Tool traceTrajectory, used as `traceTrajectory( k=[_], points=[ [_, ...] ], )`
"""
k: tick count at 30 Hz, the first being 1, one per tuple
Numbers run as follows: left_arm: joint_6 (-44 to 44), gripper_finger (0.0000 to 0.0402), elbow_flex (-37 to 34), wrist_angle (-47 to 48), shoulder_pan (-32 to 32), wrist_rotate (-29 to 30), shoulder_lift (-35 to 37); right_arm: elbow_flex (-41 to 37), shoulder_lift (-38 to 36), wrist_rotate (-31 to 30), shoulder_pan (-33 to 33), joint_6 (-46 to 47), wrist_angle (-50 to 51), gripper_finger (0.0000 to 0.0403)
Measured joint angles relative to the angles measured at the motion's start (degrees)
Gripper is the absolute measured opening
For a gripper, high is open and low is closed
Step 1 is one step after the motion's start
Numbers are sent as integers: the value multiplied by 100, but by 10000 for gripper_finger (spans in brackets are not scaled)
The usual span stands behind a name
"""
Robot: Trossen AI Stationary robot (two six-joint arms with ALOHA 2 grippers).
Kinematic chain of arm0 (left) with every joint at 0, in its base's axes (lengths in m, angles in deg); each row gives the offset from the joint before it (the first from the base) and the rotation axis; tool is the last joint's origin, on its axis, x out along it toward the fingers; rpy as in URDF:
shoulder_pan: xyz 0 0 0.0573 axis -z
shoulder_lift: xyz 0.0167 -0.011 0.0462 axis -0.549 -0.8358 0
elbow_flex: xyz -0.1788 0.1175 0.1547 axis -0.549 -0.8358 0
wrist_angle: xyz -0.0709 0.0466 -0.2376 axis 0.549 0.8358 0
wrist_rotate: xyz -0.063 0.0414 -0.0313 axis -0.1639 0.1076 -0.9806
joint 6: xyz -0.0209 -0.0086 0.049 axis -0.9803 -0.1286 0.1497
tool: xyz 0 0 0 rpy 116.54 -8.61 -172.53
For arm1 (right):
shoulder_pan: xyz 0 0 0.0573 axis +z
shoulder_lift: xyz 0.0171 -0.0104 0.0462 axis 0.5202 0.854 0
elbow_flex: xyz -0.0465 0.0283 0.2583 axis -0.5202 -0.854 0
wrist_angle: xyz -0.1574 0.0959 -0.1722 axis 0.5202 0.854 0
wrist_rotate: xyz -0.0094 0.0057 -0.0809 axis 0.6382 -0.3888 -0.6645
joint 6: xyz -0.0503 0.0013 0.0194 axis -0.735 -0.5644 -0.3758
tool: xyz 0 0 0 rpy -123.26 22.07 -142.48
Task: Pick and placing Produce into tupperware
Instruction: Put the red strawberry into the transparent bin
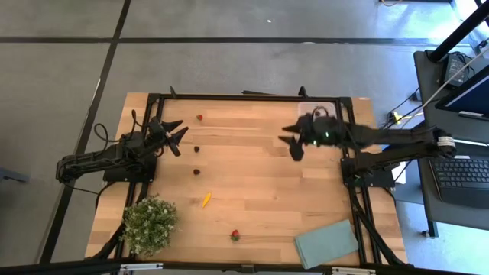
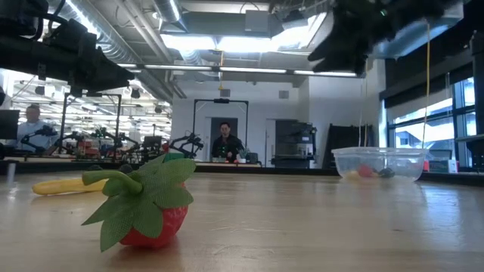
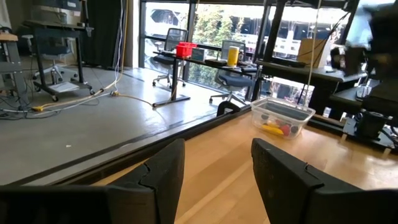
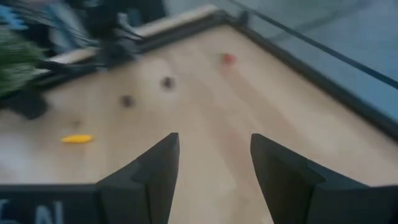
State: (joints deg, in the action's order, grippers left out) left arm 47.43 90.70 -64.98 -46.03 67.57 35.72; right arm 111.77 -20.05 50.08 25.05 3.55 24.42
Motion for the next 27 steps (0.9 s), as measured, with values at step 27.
traceTrajectory(
  k=[27],
  points=[
    [-1825, 179, 3490, 2520, -1690, -852, -4959, -1531, 35, -137, 659, 9, -3301, 201]
  ],
)
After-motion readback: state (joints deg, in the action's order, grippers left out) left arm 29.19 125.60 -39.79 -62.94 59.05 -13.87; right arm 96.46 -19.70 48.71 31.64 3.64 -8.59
